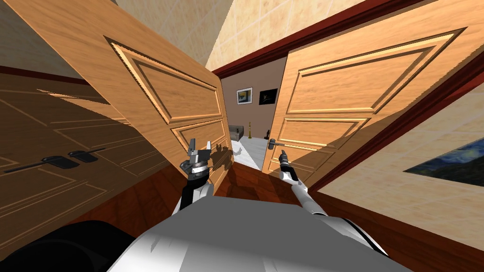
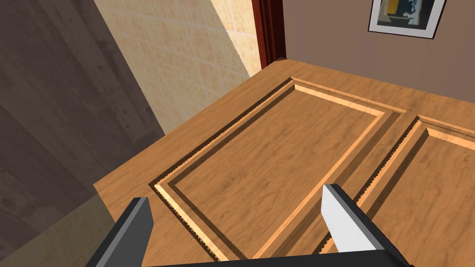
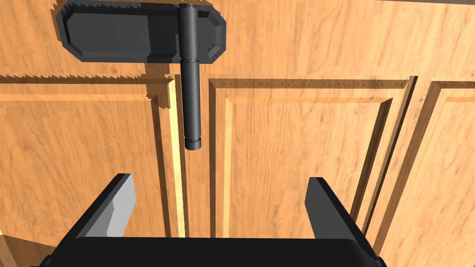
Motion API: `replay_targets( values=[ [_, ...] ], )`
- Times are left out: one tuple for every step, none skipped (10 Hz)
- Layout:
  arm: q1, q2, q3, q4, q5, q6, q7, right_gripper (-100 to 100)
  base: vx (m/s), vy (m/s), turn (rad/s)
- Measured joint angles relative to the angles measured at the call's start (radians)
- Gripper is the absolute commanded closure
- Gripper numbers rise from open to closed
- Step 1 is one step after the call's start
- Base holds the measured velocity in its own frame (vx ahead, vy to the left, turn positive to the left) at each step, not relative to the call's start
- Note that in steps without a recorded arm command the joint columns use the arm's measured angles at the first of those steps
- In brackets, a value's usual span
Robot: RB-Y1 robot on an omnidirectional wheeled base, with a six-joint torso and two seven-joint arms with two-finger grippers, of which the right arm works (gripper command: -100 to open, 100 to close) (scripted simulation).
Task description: Pull the door open
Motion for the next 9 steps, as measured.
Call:
replay_targets(
  values=[
    [-0.007, -0.003, -0.002, 0.011, -0.008, 0.003, 0.004, -100, 0.06, -0.019, 0.083],
    [-0.023, -0.008, -0.001, 0.041, -0.018, 0.002, 0.007, -100, 0.064, -0.026, 0.065],
    [-0.038, -0.012, 0.0, 0.067, -0.027, 0.0, 0.01, -100, 0.072, -0.035, 0.048],
    [-0.051, -0.018, -0.001, 0.089, -0.037, 0.002, 0.014, -100, 0.072, -0.027, 0.061],
    [-0.058, -0.021, -0.003, 0.102, -0.047, 0.006, 0.019, -100, 0.062, -0.018, 0.058],
    [-0.072, -0.029, 0.0, 0.131, -0.054, 0.003, 0.018, -100, 0.061, -0.023, 0.058],
    [-0.085, -0.032, -0.002, 0.151, -0.065, 0.005, 0.023, -100, 0.07, -0.042, 0.064],
    [-0.096, -0.035, -0.005, 0.168, -0.077, 0.011, 0.032, -100, 0.077, -0.044, 0.066],
    [-0.108, -0.039, -0.005, 0.189, -0.085, 0.012, 0.036, -100, 0.034, -0.019, 0.016]
  ],
)
